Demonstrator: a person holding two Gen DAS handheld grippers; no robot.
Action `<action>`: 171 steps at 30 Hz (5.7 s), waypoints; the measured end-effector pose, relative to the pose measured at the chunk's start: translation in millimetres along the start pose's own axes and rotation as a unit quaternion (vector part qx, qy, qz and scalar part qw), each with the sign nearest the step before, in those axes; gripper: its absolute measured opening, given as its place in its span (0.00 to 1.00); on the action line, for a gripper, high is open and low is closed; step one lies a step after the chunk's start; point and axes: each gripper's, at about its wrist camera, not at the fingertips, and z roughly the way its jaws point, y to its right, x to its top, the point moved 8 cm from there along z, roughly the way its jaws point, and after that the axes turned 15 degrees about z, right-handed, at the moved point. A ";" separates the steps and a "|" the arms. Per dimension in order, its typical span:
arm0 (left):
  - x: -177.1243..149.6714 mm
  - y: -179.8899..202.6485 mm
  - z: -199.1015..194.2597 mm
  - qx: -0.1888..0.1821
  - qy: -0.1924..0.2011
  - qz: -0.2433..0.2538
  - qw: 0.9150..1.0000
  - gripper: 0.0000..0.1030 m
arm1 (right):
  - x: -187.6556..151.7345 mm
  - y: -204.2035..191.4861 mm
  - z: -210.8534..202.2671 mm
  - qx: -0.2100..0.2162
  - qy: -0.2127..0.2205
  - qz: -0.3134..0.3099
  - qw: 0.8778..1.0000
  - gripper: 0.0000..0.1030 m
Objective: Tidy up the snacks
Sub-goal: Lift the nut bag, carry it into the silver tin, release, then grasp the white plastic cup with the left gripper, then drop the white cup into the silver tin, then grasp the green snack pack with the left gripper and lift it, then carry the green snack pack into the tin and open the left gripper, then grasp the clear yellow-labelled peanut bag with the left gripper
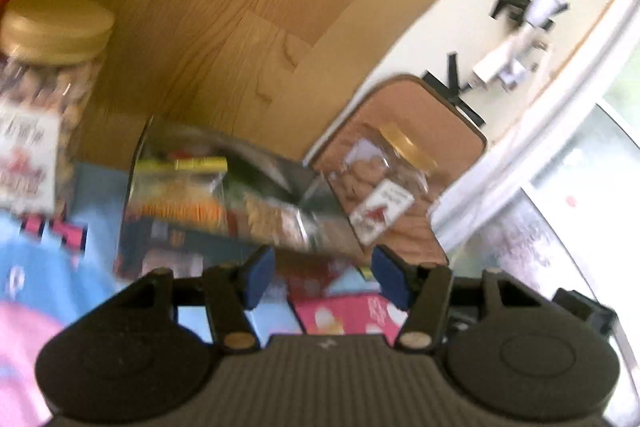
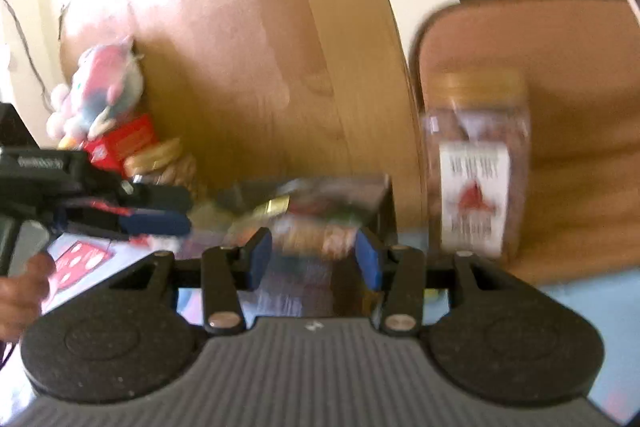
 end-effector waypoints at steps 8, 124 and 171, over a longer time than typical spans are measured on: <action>-56.6 -3.5 -5.5 -0.007 -0.047 -0.063 0.997 0.54 | -60.2 1.4 18.7 -0.048 -0.087 -0.018 0.995 0.47; -11.9 7.0 -37.6 0.031 0.022 -0.018 0.999 0.39 | -42.5 -120.0 -8.8 0.022 0.004 -0.184 0.983 0.52; -144.2 54.1 -7.5 0.024 -0.114 -0.003 0.993 0.68 | -141.4 -49.0 -67.7 -0.019 -0.100 -0.051 0.994 0.60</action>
